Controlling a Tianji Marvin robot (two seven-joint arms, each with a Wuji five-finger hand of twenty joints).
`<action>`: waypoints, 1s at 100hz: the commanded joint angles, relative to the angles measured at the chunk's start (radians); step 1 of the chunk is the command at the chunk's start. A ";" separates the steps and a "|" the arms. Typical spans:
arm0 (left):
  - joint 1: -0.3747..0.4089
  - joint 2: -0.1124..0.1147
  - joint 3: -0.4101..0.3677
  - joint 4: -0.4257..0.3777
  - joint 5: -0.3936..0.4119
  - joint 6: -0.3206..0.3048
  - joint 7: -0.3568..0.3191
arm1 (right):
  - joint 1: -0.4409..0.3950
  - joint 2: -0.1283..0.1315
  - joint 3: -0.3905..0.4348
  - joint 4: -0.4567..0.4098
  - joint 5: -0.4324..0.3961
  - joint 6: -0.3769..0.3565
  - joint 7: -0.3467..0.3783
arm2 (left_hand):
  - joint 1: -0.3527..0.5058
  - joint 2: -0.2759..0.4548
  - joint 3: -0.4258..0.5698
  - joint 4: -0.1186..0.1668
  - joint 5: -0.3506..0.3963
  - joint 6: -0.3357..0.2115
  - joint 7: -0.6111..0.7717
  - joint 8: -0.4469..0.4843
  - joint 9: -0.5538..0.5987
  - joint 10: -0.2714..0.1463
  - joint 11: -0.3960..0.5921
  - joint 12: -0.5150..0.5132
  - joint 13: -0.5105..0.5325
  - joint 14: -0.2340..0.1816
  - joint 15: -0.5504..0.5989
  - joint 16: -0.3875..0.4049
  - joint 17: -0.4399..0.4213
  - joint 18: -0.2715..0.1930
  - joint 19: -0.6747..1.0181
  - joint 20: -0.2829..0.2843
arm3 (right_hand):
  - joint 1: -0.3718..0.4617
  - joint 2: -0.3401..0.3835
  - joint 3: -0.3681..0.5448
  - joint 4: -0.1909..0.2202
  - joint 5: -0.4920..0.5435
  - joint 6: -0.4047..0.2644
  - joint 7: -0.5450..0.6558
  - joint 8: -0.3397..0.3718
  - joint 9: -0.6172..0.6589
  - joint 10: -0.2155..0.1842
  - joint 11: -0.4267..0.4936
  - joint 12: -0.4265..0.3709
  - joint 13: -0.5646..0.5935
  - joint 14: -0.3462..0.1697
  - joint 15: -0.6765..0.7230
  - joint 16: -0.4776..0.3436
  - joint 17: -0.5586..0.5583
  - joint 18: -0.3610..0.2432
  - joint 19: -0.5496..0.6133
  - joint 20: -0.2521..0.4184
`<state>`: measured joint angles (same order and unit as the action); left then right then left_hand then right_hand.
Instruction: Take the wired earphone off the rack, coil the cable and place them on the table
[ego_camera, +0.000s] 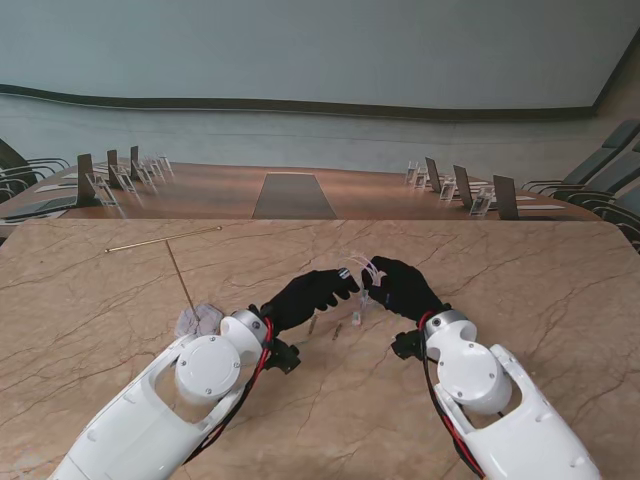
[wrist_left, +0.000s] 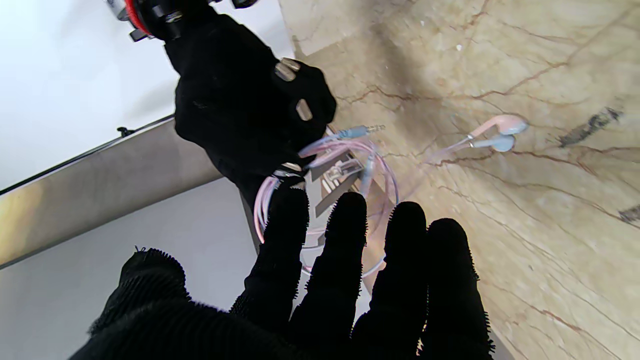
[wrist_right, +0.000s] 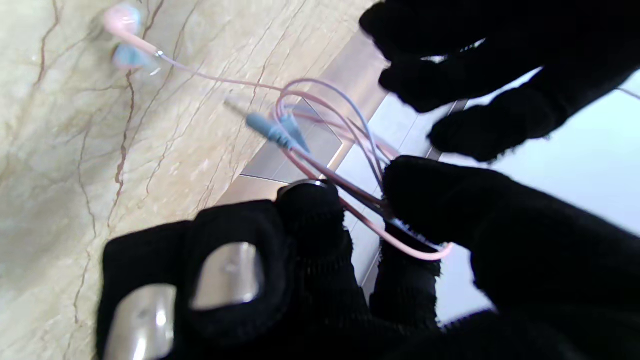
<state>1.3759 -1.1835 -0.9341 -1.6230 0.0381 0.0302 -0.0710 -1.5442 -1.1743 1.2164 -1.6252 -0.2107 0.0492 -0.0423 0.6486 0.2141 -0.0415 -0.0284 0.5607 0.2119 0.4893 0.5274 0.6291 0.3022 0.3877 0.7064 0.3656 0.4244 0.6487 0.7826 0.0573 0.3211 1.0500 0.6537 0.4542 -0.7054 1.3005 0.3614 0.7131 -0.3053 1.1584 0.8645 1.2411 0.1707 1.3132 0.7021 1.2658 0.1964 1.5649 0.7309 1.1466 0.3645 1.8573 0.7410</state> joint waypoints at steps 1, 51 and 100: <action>0.024 0.011 -0.014 -0.009 0.008 0.001 0.004 | 0.010 0.014 0.011 -0.024 -0.017 0.007 0.008 | 0.002 -0.001 0.004 -0.024 0.009 -0.005 0.057 0.025 0.037 0.010 0.044 0.037 0.034 0.034 0.045 0.039 0.005 0.018 0.064 0.043 | 0.030 0.031 0.054 0.040 0.078 -0.067 0.086 0.021 0.095 0.061 0.091 0.003 0.031 0.100 0.140 0.033 0.061 -0.200 0.237 0.011; 0.073 0.030 -0.084 -0.020 0.123 -0.012 0.015 | -0.035 0.086 0.076 -0.138 -0.189 -0.028 0.232 | 0.097 0.011 -0.002 -0.032 -0.029 -0.039 0.086 0.025 0.051 0.008 0.147 0.161 0.048 0.070 0.260 0.227 0.009 -0.003 0.245 0.324 | 0.033 -0.023 0.065 0.073 0.179 -0.079 0.016 0.021 0.147 0.061 0.079 0.003 0.030 0.101 0.163 0.064 0.065 -0.208 0.237 0.061; 0.042 0.042 -0.059 0.011 0.234 -0.019 0.005 | -0.134 0.134 0.188 -0.274 -0.222 -0.189 0.416 | 0.372 -0.132 0.006 -0.039 -0.269 -0.149 0.248 0.149 0.009 -0.092 0.193 0.159 0.067 -0.031 0.291 0.239 0.104 -0.085 0.282 0.415 | 0.018 -0.052 0.088 0.083 0.236 -0.087 -0.036 0.029 0.165 0.050 0.071 0.011 0.031 0.097 0.165 0.077 0.066 -0.215 0.237 0.066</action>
<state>1.4227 -1.1382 -0.9998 -1.6196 0.2638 0.0127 -0.0649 -1.6655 -1.0516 1.3966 -1.8743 -0.4419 -0.1312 0.3568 0.9451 0.1285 -0.0436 -0.0284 0.3456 0.1086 0.6636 0.6314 0.6512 0.2498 0.5408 0.8536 0.4185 0.4123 0.9232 1.0110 0.1364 0.3065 1.2761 1.0711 0.4544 -0.7698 1.3085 0.3738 0.8057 -0.3052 1.0583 0.8690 1.2865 0.1549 1.3132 0.7021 1.2732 0.1963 1.5789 0.7710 1.1553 0.3645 1.8576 0.8030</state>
